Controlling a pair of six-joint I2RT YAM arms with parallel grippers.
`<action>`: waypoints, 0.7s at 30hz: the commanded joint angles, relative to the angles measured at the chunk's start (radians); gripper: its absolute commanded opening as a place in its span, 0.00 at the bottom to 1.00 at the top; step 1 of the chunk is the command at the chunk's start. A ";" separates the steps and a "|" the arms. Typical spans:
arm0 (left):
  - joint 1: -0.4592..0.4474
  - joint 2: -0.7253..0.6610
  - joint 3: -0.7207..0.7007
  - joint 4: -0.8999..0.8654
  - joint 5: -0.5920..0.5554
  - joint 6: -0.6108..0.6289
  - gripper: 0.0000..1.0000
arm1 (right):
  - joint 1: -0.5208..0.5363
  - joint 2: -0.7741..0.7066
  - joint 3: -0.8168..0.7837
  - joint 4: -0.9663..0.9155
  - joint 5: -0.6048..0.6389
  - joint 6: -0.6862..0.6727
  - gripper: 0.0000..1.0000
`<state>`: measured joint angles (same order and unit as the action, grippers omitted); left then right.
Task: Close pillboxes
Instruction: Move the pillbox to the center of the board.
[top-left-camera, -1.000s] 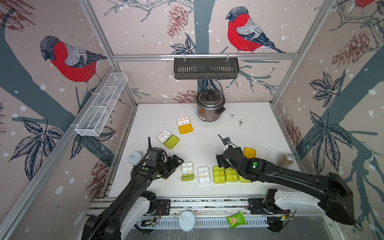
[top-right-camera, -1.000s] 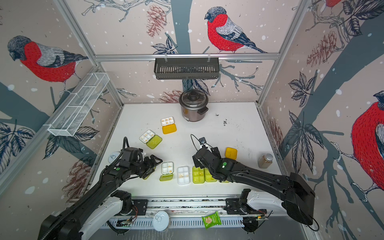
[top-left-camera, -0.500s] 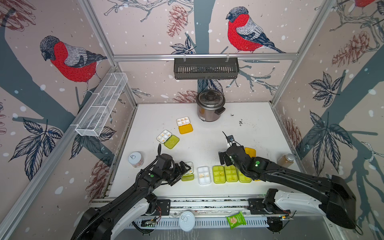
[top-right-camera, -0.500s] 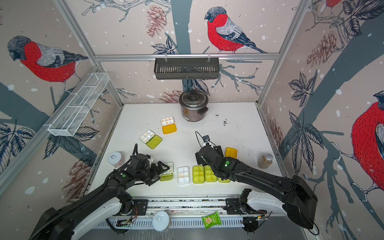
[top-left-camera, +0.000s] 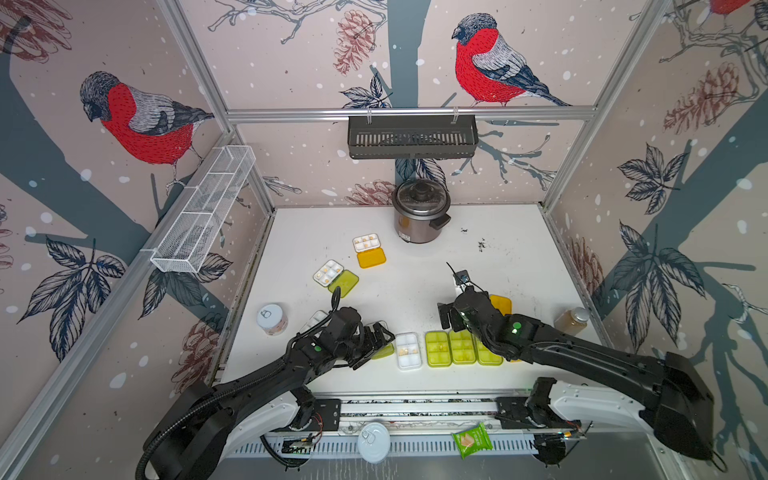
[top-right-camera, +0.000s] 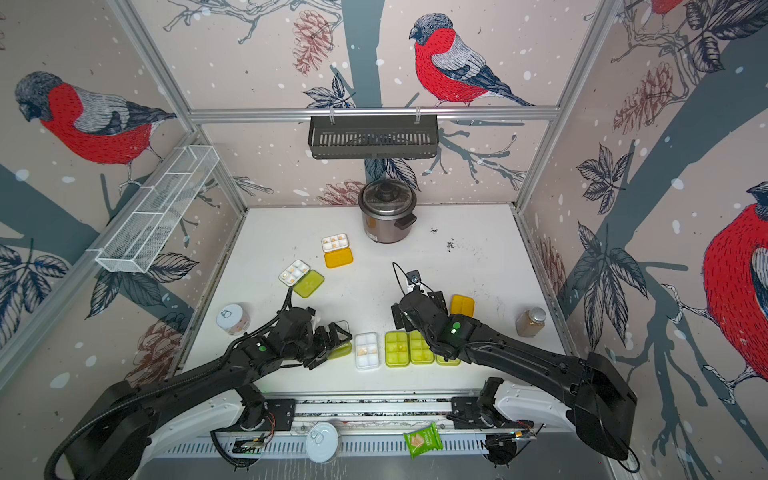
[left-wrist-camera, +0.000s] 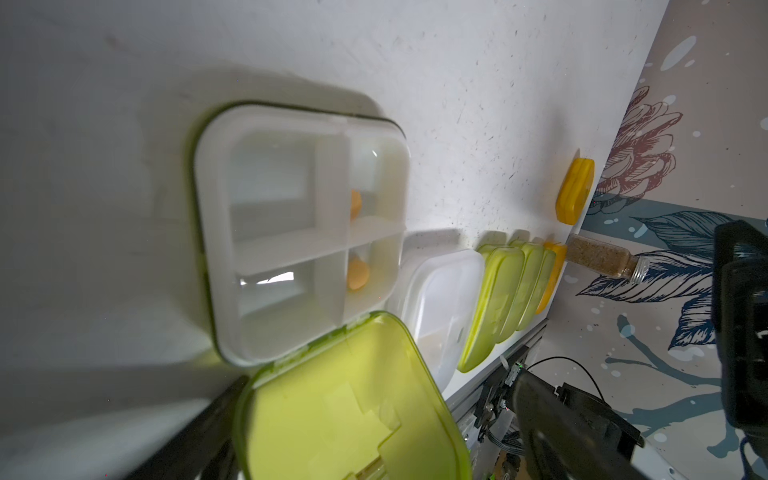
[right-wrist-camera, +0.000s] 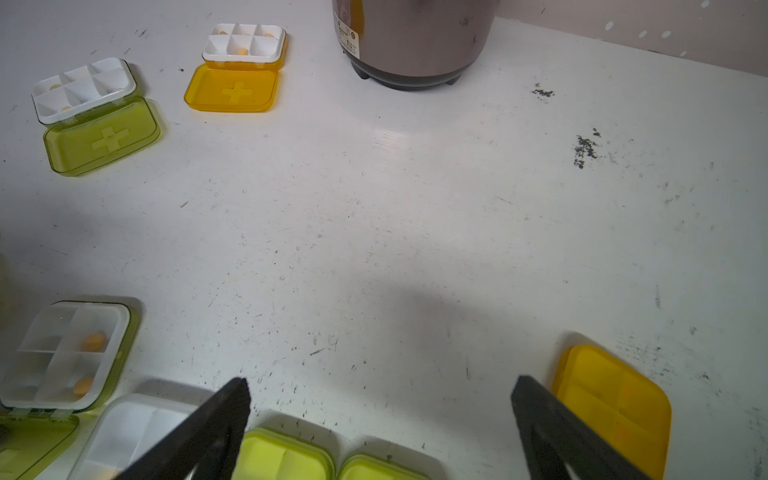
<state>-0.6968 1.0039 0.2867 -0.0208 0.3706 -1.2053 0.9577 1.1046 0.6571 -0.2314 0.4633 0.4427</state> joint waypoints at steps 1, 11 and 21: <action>-0.023 0.039 0.015 0.073 -0.011 -0.016 0.97 | -0.001 -0.007 0.000 0.009 -0.003 0.001 1.00; -0.032 0.155 0.056 0.164 -0.045 -0.002 0.97 | -0.001 -0.015 -0.008 0.009 -0.008 0.008 1.00; -0.032 0.271 0.116 0.245 -0.047 0.004 0.97 | -0.002 -0.023 -0.010 0.012 -0.009 0.005 1.00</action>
<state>-0.7284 1.2594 0.3840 0.1944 0.3401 -1.2037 0.9550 1.0859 0.6502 -0.2310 0.4595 0.4454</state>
